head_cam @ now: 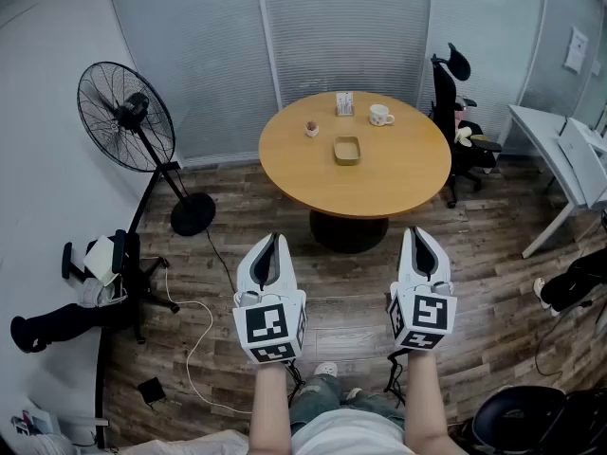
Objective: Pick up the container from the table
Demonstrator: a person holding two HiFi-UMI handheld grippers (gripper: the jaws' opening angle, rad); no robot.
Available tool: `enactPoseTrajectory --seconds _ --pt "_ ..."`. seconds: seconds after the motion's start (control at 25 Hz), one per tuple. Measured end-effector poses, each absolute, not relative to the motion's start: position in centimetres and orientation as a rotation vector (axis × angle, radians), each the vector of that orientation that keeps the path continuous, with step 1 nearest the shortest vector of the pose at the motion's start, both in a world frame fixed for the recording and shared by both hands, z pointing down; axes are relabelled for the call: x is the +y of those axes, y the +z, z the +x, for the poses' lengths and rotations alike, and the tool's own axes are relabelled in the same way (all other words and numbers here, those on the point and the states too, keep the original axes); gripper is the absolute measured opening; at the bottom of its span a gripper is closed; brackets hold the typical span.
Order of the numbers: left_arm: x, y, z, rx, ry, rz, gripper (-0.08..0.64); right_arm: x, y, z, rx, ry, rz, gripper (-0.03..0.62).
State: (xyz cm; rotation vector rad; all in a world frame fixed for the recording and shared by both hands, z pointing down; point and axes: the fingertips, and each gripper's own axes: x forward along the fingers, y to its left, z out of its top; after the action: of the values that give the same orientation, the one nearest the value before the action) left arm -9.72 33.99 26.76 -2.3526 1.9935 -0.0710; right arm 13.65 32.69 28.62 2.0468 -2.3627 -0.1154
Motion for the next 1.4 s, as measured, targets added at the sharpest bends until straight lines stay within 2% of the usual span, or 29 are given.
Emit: enactPoseTrajectory --seconds 0.72,0.84,1.0,1.4 --pt "32.1 27.4 -11.7 2.014 -0.058 -2.360 0.000 30.6 29.5 12.4 -2.359 -0.063 2.087 0.034" --pt "31.1 27.6 -12.6 2.017 -0.054 -2.361 0.000 29.5 29.5 11.4 -2.368 -0.068 2.087 0.102" --pt "29.2 27.6 -13.9 2.013 -0.052 -2.359 0.000 27.8 29.5 9.8 -2.412 -0.060 2.064 0.265" --pt "25.7 28.2 -15.9 1.983 -0.061 -2.390 0.000 25.0 29.6 7.8 -2.416 -0.083 2.084 0.408"
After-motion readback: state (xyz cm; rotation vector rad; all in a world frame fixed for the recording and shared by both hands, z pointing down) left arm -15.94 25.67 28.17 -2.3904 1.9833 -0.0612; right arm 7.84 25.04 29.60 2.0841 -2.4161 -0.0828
